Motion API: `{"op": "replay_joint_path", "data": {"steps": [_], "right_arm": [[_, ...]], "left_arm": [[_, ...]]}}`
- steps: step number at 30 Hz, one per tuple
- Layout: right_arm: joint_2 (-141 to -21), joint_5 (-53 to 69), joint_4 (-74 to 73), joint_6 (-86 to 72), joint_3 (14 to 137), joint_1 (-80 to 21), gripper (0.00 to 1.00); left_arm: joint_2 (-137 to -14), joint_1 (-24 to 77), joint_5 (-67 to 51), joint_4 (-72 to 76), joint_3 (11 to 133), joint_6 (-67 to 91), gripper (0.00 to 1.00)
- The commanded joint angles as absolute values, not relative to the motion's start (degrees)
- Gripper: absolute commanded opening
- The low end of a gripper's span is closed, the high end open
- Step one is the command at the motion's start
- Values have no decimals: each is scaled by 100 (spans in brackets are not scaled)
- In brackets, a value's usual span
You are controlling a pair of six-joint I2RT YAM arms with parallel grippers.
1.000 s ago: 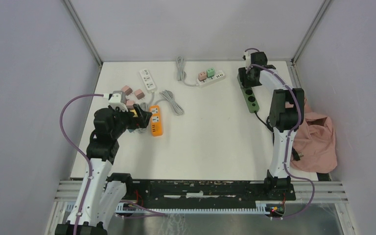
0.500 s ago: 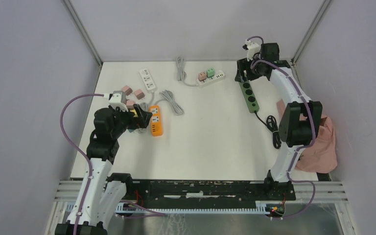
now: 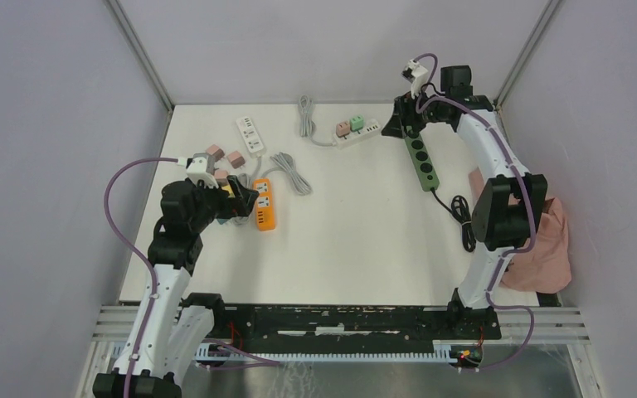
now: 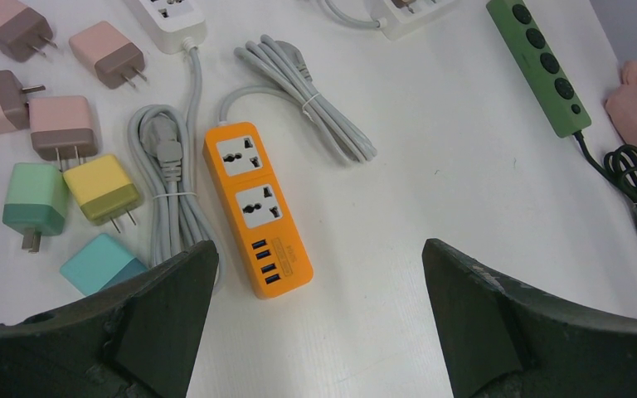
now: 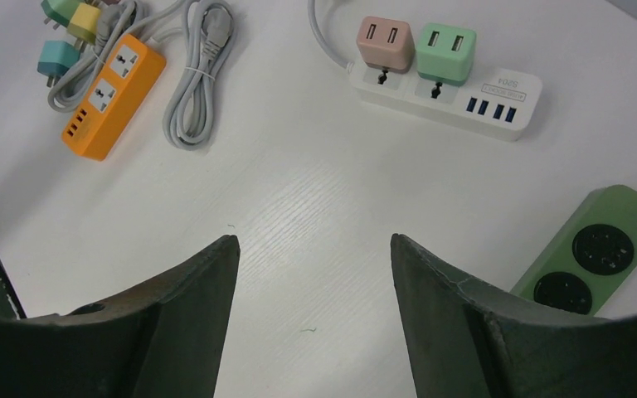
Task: Pull the plug off the socket
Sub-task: Place the socket at the center of the board, then move the socket to the center of the board.
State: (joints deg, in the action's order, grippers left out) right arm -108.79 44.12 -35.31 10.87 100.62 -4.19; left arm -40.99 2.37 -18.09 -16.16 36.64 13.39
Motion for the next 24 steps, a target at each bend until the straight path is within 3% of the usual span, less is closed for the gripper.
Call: {"op": "replay_joint_path", "data": {"steps": [1, 11, 24], "right_arm": [[-11088, 4472, -3832, 1571, 10679, -714, 73], [-11904, 4093, -4348, 1755, 11792, -1230, 74], [-12384, 3508, -4370, 1960, 12195, -1735, 76]], "left_arm": [[-4033, 227, -1859, -1433, 3753, 1151, 99], [-4061, 229, -1806, -1436, 3745, 1143, 99], [-4087, 229, -1775, -1445, 3753, 1134, 99]]}}
